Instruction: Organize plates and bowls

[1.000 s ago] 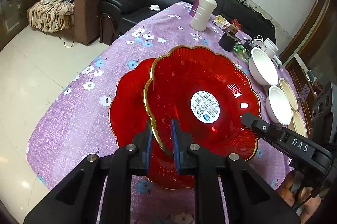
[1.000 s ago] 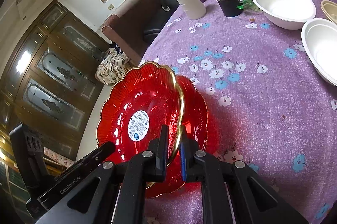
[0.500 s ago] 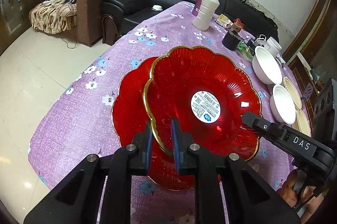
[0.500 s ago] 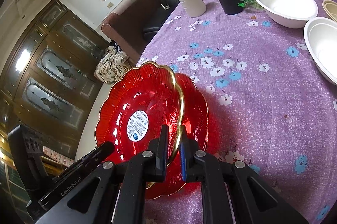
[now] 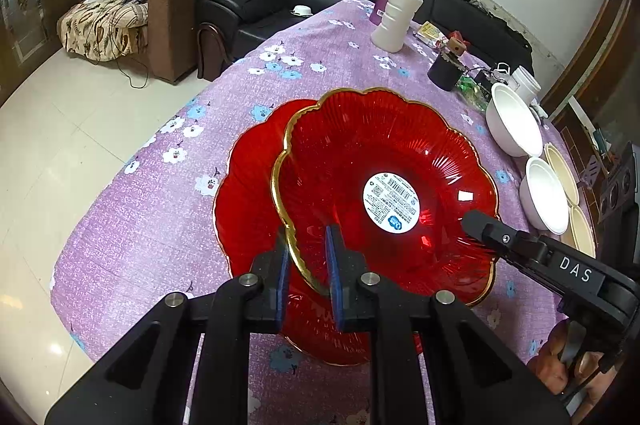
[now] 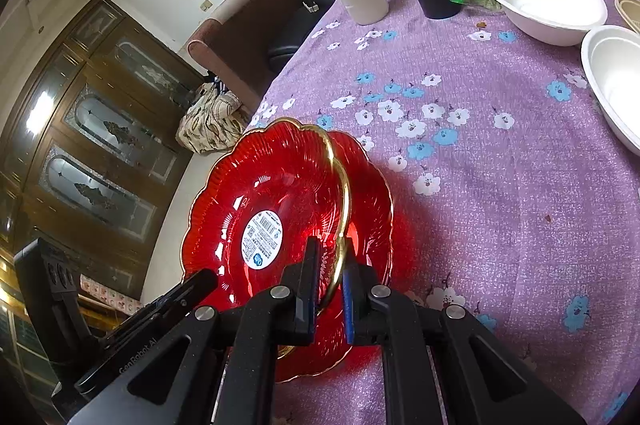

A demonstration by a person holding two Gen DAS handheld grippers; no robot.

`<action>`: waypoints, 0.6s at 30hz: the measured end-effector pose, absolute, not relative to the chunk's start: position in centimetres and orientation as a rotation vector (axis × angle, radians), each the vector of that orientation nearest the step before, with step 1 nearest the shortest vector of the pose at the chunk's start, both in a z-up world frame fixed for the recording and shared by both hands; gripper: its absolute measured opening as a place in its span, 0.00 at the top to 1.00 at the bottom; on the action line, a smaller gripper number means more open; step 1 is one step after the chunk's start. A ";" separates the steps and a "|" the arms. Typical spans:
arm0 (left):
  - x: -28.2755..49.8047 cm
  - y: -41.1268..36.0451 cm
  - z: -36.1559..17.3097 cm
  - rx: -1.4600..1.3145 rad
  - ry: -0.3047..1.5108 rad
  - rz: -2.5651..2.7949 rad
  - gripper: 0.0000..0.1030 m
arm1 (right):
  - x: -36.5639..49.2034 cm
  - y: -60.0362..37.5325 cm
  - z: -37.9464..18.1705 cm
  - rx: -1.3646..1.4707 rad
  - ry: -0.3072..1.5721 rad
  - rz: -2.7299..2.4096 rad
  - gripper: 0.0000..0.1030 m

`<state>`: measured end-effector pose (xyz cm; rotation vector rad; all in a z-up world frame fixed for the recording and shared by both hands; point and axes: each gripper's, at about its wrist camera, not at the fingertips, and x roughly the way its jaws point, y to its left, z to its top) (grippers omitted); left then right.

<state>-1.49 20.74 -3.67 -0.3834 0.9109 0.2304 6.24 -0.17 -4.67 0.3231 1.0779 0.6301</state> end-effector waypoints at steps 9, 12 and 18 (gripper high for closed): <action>-1.4 21.0 -4.4 -0.378 0.921 0.253 0.85 | 6.5 0.6 -5.3 0.308 1.097 0.630 0.92; -1.3 21.1 -4.7 -0.379 0.930 0.256 0.85 | 6.6 0.8 -5.5 0.304 1.103 0.627 0.92; -1.2 21.1 -5.0 -0.376 0.933 0.260 0.85 | 6.7 1.2 -5.8 0.292 1.112 0.618 0.92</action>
